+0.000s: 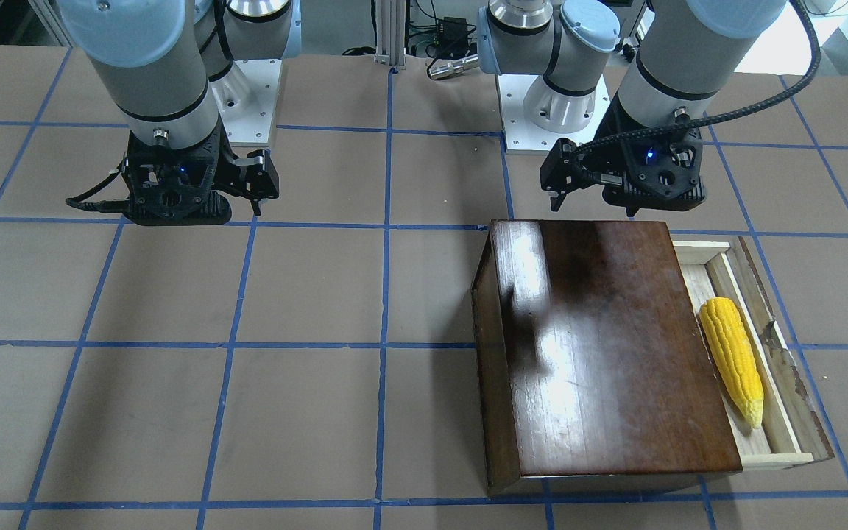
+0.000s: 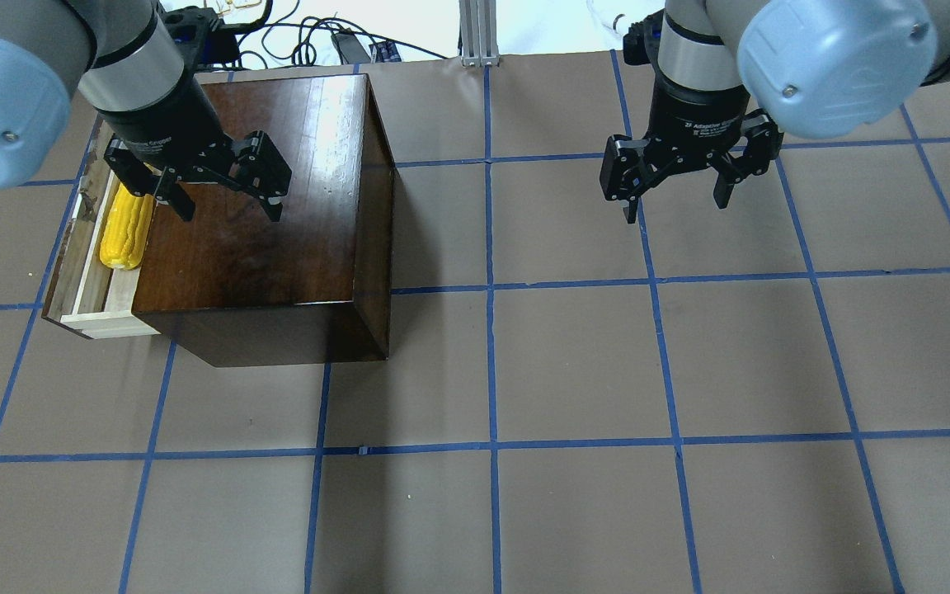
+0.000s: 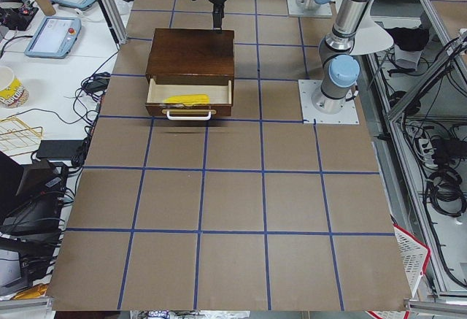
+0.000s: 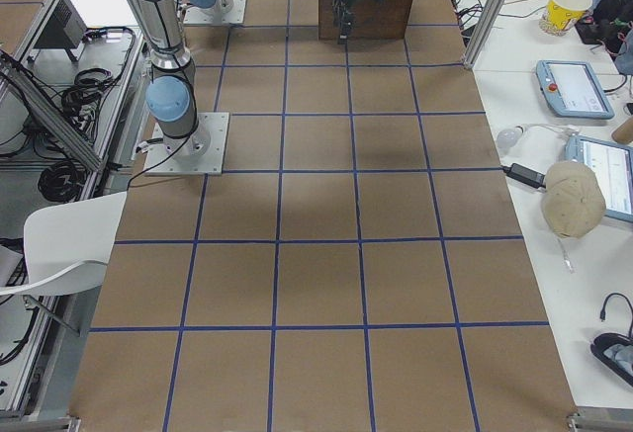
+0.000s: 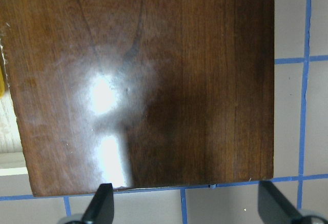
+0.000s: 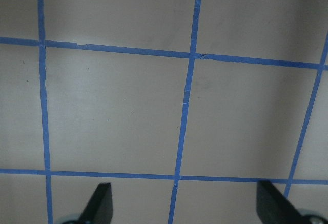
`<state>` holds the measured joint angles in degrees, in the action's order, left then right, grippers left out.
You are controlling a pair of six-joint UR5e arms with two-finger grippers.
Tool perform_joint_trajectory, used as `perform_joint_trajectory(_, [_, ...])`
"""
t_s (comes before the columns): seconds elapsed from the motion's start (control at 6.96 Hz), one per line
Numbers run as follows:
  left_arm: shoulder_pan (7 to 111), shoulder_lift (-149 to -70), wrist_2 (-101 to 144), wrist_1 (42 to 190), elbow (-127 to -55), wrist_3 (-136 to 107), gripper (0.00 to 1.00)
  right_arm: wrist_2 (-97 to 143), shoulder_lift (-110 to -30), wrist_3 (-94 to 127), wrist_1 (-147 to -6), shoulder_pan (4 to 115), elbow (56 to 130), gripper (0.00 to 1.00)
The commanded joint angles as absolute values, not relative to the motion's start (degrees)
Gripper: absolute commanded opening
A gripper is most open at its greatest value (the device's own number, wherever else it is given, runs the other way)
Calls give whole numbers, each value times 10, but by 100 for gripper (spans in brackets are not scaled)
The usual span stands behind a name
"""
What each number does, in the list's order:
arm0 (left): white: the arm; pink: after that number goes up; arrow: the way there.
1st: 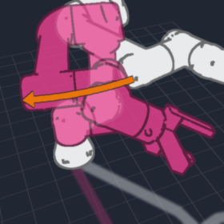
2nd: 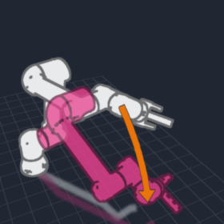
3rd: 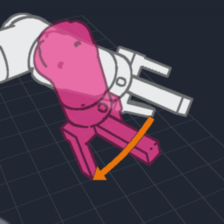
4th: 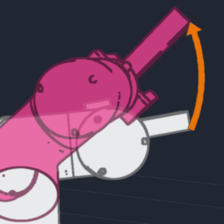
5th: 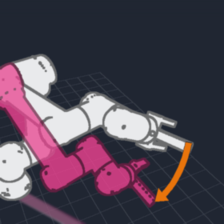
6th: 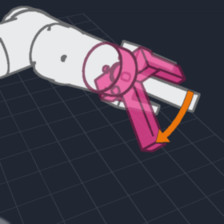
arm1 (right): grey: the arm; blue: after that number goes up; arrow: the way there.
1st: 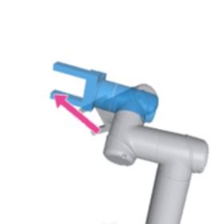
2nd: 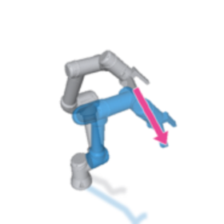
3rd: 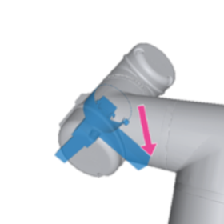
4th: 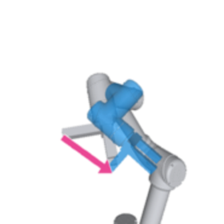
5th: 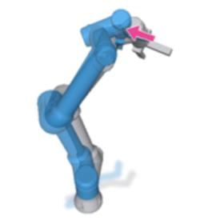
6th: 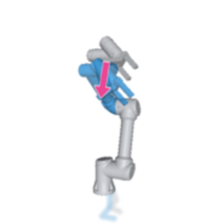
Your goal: Open drawer and put corn inside
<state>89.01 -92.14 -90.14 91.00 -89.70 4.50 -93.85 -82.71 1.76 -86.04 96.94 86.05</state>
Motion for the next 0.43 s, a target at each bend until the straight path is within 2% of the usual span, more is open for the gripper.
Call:
perform_joint_trajectory(0.0, [889,-921,-903,911,-897,46,100,-939,-827,18,-860,969,860,100])
perform_joint_trajectory(0.29, [889,-922,-901,910,-896,46,100,-939,-827,18,-860,969,860,100])
